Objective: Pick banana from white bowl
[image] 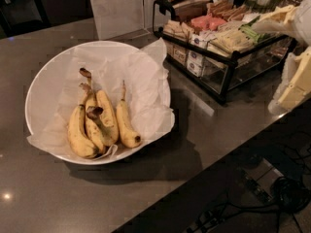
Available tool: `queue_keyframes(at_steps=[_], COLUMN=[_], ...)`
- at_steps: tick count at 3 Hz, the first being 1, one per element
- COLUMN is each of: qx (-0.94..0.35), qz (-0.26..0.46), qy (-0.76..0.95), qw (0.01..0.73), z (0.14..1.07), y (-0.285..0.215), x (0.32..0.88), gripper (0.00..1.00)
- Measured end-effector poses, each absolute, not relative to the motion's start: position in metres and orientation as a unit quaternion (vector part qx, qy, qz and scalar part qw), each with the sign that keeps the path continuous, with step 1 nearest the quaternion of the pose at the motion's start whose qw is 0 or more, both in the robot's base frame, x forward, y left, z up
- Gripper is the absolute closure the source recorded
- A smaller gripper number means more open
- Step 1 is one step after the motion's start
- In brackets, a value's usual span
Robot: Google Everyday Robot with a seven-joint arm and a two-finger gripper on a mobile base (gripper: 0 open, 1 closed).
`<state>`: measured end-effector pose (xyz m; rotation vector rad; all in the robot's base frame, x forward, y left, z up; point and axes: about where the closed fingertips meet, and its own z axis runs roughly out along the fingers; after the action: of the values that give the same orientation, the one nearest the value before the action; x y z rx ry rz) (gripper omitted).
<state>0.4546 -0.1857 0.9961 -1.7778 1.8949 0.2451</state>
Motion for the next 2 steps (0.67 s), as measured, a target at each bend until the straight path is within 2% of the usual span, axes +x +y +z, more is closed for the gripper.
queue_keyframes(at_steps=[2], qx=[-0.741], qz=[0.102], qy=[0.599], qw=[0.287], z=[1.040], y=[-0.112], x=[0.448], gripper=[0.00])
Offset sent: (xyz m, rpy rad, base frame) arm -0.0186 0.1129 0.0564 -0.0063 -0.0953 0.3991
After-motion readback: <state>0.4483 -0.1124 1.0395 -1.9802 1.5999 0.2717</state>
